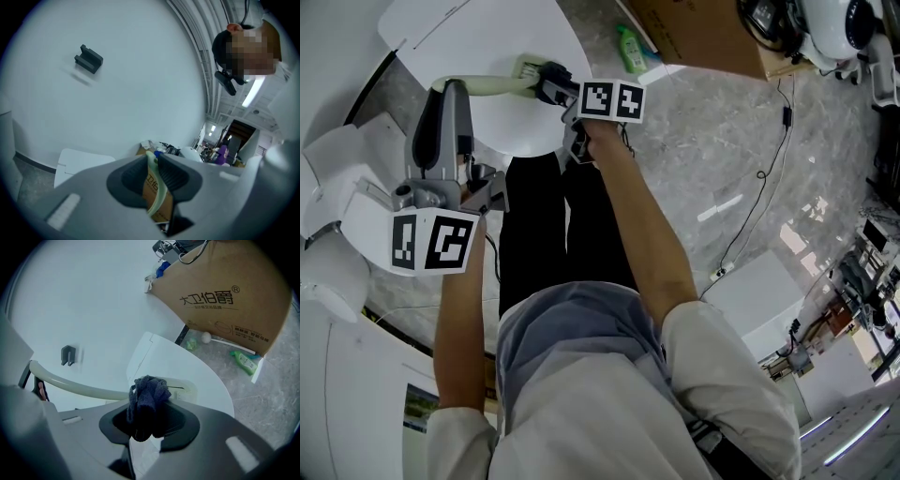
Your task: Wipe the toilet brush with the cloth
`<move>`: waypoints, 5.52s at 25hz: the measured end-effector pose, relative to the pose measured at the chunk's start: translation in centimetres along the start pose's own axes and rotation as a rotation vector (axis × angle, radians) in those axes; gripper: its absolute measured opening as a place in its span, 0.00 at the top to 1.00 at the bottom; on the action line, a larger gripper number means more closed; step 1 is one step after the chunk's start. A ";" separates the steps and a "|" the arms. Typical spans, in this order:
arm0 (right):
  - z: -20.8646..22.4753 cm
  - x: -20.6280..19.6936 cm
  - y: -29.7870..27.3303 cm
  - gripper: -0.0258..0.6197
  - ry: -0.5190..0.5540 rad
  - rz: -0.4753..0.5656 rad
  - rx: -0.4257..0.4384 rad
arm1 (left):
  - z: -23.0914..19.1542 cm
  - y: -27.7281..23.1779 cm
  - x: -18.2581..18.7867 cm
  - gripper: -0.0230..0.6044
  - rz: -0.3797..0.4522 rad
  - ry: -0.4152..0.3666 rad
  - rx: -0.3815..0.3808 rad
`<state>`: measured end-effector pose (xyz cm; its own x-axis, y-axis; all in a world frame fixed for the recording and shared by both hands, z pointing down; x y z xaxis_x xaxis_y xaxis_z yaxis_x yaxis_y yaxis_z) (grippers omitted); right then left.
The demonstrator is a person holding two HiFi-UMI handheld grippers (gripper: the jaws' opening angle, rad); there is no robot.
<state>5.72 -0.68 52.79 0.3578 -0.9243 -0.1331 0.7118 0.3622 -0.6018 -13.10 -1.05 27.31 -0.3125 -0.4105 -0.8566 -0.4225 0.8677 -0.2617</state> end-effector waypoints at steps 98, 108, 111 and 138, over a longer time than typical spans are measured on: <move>-20.9 2.8 13.3 0.80 0.472 0.015 0.094 | 0.8 2.4 -0.1 0.96 0.044 0.071 0.071; -21.7 1.7 13.6 0.80 0.413 0.041 0.151 | -0.1 3.6 -0.1 0.96 0.011 0.121 0.027; -21.8 1.7 13.7 0.80 0.408 0.037 0.164 | 0.0 3.9 0.0 0.96 -0.005 0.122 0.018; -26.0 0.8 14.4 0.80 0.435 0.047 0.295 | 3.0 13.1 2.2 0.96 0.113 0.057 0.071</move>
<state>0.55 0.65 23.56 0.1538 -0.8481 -0.5070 0.8635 0.3648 -0.3484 -16.82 10.29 20.67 -0.4038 -0.3225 -0.8561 -0.3215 0.9262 -0.1972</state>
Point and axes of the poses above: the fingertips, and each gripper's own axes: y backward along the fingers, z to its right, x out of its top, the point moved 8 cm from there along y, backward along the fingers, and after that the axes turned 1 degree about -z, right-handed, at the moved point
